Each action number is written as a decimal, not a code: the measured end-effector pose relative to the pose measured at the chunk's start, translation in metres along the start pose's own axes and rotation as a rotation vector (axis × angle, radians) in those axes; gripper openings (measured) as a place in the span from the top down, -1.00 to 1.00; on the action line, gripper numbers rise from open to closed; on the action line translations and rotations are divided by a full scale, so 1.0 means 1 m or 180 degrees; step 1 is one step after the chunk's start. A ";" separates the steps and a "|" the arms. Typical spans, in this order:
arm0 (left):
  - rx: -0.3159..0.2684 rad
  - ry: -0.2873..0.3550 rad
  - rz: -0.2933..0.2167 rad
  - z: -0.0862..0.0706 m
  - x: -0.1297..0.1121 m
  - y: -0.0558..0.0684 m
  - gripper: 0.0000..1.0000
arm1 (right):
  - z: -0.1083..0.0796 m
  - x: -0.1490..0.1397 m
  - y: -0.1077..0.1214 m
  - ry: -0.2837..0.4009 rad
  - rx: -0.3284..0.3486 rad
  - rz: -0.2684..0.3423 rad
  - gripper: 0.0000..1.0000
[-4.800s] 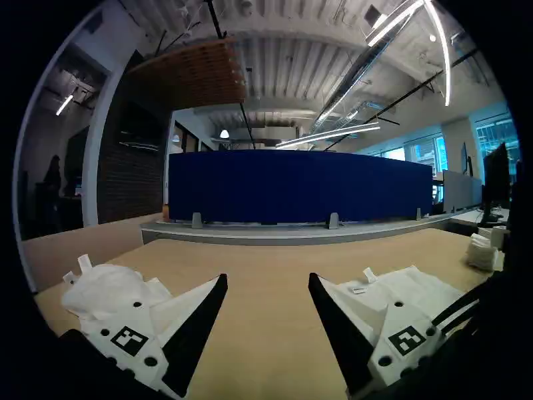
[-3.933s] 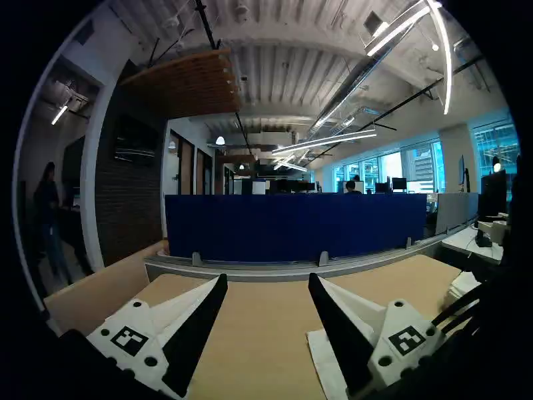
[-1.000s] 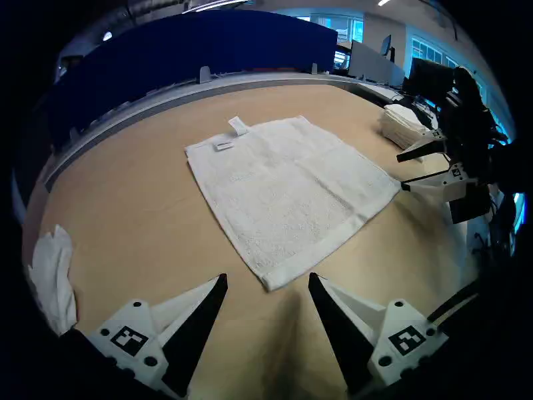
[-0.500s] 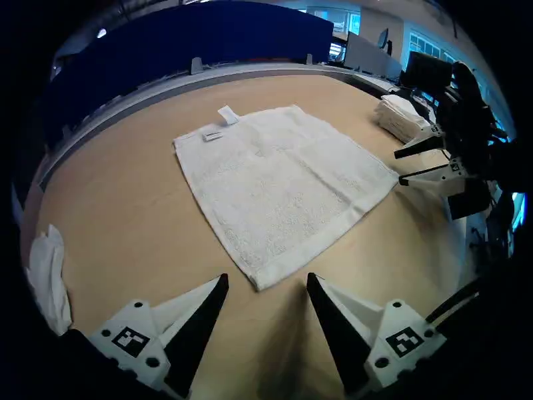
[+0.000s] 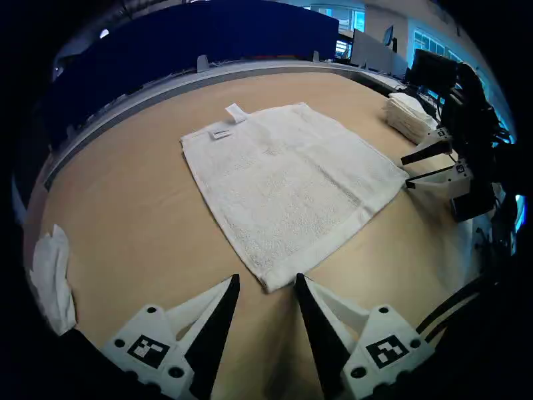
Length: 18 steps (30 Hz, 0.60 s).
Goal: Fold towel
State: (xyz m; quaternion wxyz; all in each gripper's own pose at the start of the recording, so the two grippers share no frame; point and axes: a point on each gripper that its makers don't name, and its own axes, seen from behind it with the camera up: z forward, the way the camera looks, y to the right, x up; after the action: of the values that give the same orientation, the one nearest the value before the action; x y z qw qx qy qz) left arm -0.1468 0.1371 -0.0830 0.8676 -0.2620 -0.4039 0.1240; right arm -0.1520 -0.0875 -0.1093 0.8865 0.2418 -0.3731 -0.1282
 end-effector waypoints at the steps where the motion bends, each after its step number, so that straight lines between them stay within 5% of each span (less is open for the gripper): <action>1: 0.0009 -0.0001 0.0003 0.000 0.000 0.000 -0.16 | 0.000 0.000 0.000 -0.0003 0.0008 0.0003 -0.41; 18: 0.0042 -0.0058 0.0042 0.000 -0.002 0.002 0.22 | 0.003 -0.002 -0.006 -0.0028 0.0073 0.0019 -0.11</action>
State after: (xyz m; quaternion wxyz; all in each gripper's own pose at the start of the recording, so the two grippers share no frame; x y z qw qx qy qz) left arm -0.1487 0.1380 -0.0855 0.8648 -0.2578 -0.4093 0.1348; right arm -0.1555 -0.0928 -0.1120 0.8824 0.2502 -0.3792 -0.1224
